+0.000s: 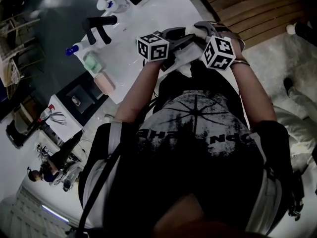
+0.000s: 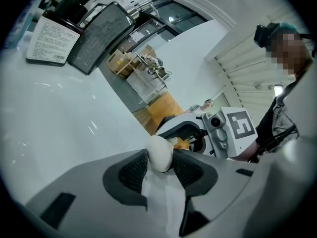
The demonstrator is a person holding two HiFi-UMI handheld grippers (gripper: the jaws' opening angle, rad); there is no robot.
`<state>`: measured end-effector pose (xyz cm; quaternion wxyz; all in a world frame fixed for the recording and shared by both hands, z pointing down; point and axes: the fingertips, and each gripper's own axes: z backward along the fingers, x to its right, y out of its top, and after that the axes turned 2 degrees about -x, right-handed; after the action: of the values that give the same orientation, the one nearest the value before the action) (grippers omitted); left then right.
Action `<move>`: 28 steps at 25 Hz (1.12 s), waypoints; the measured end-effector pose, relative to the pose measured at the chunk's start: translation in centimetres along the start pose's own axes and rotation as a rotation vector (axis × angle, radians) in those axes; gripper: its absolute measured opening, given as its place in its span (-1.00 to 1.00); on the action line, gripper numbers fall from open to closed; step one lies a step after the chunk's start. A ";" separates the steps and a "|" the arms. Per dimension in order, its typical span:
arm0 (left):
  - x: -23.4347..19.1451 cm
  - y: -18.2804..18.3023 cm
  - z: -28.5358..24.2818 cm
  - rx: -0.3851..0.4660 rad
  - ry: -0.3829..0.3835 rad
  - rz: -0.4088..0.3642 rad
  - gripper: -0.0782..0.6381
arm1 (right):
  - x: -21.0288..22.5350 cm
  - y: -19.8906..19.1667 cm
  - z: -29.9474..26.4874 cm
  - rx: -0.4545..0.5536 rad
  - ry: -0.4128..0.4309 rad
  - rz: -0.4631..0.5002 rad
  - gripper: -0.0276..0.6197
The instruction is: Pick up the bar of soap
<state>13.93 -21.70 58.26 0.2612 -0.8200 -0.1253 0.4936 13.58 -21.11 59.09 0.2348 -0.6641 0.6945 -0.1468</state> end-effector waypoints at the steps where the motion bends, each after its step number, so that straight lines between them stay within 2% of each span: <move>1: 0.0 0.0 0.0 0.000 0.001 0.000 -0.31 | 0.0 0.0 -0.1 0.000 0.004 -0.004 -0.27; 7: -0.2 0.0 0.1 -0.007 0.015 -0.001 -0.31 | -0.1 -0.3 -0.6 -0.011 0.024 -0.036 -0.25; 13: -0.2 -0.1 0.3 -0.037 0.053 -0.060 -0.24 | -0.1 -0.4 -0.7 -0.010 0.036 -0.075 -0.25; 17: -0.3 0.2 0.6 -0.025 0.074 -0.066 -0.12 | 0.0 -0.5 -0.7 -0.008 0.030 -0.079 -0.22; 22: -0.4 0.4 1.0 -0.020 0.091 -0.071 -0.07 | 0.2 -0.4 -0.5 -0.003 0.039 -0.075 -0.09; 28: -0.3 1.1 2.0 0.023 0.114 -0.088 -0.07 | 0.0 0.5 -0.3 0.027 0.019 -0.060 -0.08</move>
<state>12.00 -22.20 57.15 0.2990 -0.8375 -0.1404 0.4354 12.98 -21.08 59.11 0.2326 -0.6800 0.6744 -0.1692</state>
